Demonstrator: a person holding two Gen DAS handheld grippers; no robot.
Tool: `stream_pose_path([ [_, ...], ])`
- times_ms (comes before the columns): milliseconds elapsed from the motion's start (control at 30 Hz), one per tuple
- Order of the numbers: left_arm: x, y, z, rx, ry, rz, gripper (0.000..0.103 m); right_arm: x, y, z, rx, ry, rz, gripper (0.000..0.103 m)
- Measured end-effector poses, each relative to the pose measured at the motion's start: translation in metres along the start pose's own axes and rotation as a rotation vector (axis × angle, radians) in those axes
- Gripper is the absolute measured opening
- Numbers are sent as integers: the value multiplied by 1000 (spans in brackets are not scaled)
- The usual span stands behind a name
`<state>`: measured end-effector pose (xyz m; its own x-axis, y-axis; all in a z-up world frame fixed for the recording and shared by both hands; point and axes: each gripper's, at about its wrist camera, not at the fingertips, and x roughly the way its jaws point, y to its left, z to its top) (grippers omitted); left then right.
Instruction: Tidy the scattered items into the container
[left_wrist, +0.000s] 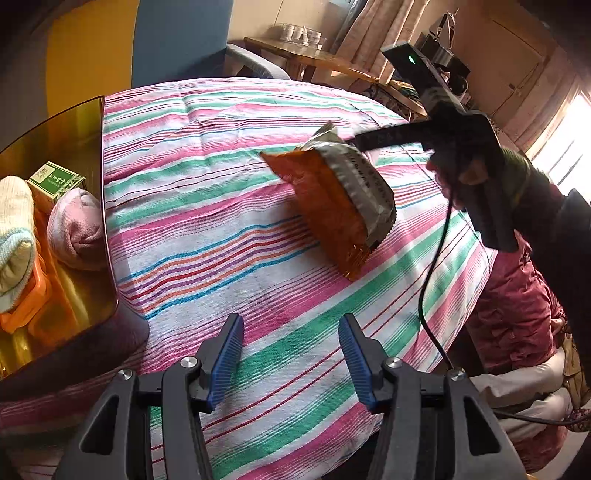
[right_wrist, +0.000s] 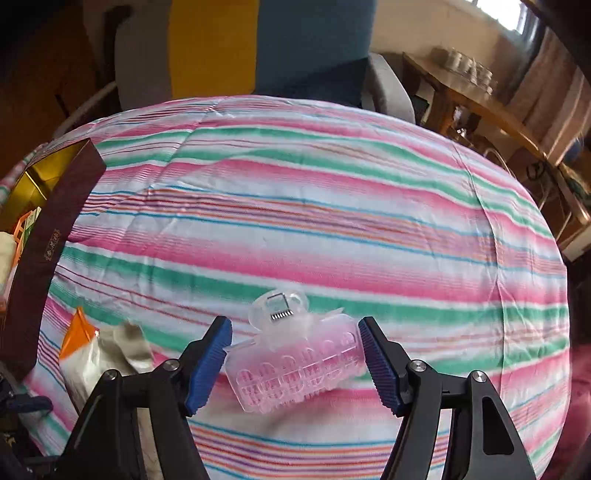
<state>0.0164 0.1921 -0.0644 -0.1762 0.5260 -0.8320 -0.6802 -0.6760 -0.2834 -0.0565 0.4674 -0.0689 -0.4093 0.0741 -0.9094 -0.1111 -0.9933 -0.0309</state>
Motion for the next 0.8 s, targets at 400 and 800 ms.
stream_pose_path([
  [400,-16,-11,26,-22,-64,-6,54,-74,-11,-86,173,-187,189,74],
  [800,-40,12,28,-104,-114,35,54,-41,68,-51,216,-179,460,79],
])
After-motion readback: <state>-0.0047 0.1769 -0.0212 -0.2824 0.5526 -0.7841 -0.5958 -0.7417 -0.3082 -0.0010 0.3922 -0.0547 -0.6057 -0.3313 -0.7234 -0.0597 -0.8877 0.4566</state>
